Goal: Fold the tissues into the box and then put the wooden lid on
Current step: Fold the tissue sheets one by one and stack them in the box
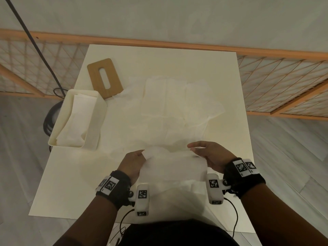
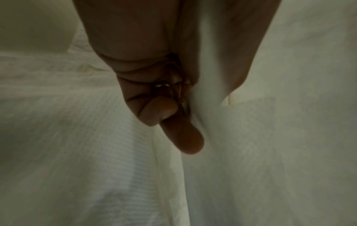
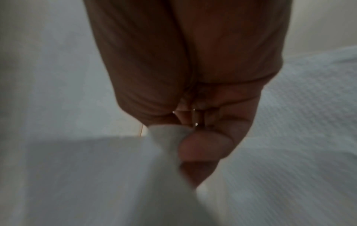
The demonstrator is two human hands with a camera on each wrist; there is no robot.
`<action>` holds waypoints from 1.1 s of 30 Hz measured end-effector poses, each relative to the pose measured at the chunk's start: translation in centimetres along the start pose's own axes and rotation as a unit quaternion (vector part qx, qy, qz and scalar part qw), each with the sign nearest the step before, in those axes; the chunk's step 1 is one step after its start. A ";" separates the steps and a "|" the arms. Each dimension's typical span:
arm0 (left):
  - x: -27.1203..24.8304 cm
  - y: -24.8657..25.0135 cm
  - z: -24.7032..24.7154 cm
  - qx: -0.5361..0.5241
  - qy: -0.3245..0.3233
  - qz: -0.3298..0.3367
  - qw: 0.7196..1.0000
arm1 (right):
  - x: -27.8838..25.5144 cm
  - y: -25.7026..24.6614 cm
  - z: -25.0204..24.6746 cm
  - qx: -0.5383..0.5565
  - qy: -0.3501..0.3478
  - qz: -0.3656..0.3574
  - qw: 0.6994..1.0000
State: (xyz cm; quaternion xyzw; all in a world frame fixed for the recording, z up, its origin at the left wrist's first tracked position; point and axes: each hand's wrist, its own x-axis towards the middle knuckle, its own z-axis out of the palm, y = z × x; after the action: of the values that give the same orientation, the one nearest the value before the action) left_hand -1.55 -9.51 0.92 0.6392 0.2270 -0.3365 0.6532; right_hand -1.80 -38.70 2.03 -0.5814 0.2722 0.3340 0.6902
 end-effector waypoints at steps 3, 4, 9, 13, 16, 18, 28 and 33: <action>-0.2 0.5 0.1 -0.079 -0.063 -0.063 0.993 | 0.1 0.5 0.2 -0.017 0.042 0.000 0.999; -0.2 0.6 0.1 -0.109 -0.088 -0.078 0.987 | 0.0 0.5 0.3 -0.028 0.048 -0.003 0.998; 0.0 0.0 -0.8 -0.128 -0.122 -0.038 0.983 | 0.0 0.5 0.4 0.097 0.058 0.042 0.993; 0.3 -0.1 -1.6 -0.114 -0.200 0.006 0.973 | -0.6 -0.1 0.0 0.081 -0.016 0.047 0.995; -0.2 0.4 -0.9 -0.069 -0.185 0.020 0.980 | -0.8 -0.6 -0.7 0.034 -0.054 0.093 0.994; -0.4 0.6 -0.4 -0.043 -0.153 0.014 0.987 | -1.2 -0.8 -1.0 -0.007 -0.077 0.084 0.993; 1.0 0.9 -1.1 0.138 -0.027 0.116 0.983 | -0.3 -0.9 -1.2 -0.075 -0.026 -0.023 0.997; 1.2 1.6 -1.8 0.205 -0.033 0.148 0.967 | -0.1 -0.7 -1.3 -0.023 0.011 -0.043 0.999</action>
State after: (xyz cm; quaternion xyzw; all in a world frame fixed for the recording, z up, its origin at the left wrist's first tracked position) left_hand 0.63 -7.96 0.99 0.7745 0.0348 -0.2964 0.5578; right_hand -1.29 -40.10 2.36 -0.6117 0.2472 0.3039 0.6872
